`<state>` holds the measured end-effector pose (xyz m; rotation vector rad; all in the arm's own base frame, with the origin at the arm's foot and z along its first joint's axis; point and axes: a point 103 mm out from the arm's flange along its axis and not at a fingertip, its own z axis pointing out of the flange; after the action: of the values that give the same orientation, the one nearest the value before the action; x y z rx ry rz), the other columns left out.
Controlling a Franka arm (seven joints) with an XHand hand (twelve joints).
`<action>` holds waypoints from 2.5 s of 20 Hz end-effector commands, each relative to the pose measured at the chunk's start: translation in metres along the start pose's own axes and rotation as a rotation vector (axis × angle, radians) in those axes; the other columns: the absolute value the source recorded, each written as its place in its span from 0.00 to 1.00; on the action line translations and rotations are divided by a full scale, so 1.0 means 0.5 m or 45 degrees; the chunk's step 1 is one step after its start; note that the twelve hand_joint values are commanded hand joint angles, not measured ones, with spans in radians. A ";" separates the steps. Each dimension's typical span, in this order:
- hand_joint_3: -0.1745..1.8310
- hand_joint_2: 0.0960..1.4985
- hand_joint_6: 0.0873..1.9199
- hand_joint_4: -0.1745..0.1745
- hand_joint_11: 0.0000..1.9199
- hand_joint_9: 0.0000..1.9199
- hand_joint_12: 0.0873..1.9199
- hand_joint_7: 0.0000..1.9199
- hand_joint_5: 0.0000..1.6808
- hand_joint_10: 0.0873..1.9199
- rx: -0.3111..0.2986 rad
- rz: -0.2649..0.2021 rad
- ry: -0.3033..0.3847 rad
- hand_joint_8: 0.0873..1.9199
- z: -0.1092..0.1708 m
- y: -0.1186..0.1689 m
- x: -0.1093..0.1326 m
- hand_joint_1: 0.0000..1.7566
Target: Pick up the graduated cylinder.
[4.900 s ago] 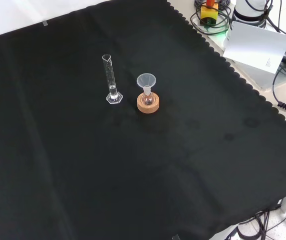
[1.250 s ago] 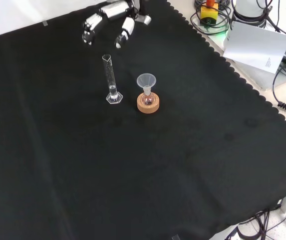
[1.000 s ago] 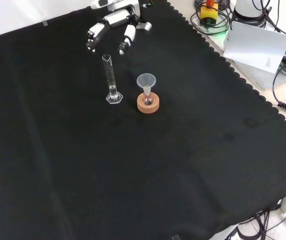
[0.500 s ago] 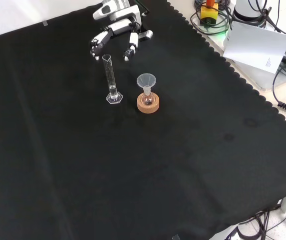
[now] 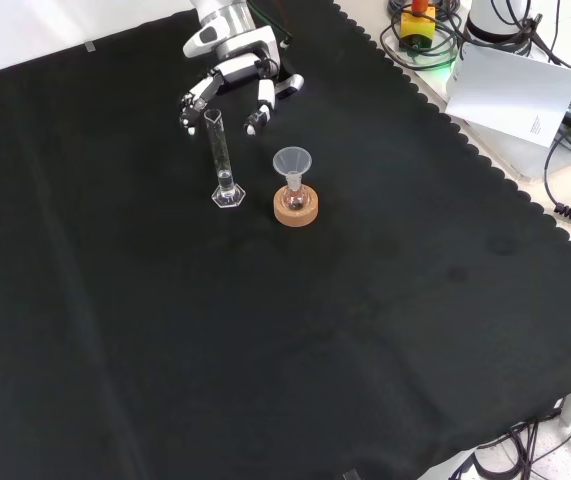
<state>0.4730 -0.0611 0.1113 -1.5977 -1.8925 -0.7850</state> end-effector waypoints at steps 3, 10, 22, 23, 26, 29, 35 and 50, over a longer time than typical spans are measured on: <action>0.42 0.37 0.00 0.32 0.14 0.29 0.68 0.18 0.31 0.29 -0.052 -0.020 0.136 0.32 0.035 0.024 -0.005 0.57; 0.44 0.35 0.00 0.33 0.15 0.32 0.67 0.20 0.32 0.28 -0.069 -0.072 0.203 0.31 0.054 0.045 -0.009 0.59; 0.47 0.32 0.00 0.36 0.16 0.33 0.66 0.23 0.35 0.26 -0.030 -0.155 0.233 0.31 0.073 0.056 -0.002 0.63; 0.47 0.32 0.00 0.36 0.16 0.34 0.66 0.23 0.35 0.26 -0.026 -0.155 0.234 0.30 0.074 0.056 -0.002 0.63; 0.47 0.32 0.00 0.36 0.17 0.34 0.66 0.23 0.35 0.26 -0.023 -0.158 0.241 0.30 0.076 0.058 -0.003 0.63; 0.47 0.32 0.01 0.37 0.17 0.34 0.66 0.24 0.37 0.26 -0.029 -0.155 0.261 0.30 0.081 0.058 -0.007 0.63; 0.47 0.32 0.14 0.40 0.21 0.38 0.65 0.27 0.37 0.23 -0.054 -0.149 0.335 0.29 0.089 0.059 -0.015 0.64; 0.47 0.33 0.31 0.40 0.26 0.41 0.62 0.29 0.33 0.21 -0.067 -0.158 0.397 0.29 0.098 0.070 -0.023 0.65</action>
<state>0.5074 -0.0286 0.0731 -1.3057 -1.7738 -1.0723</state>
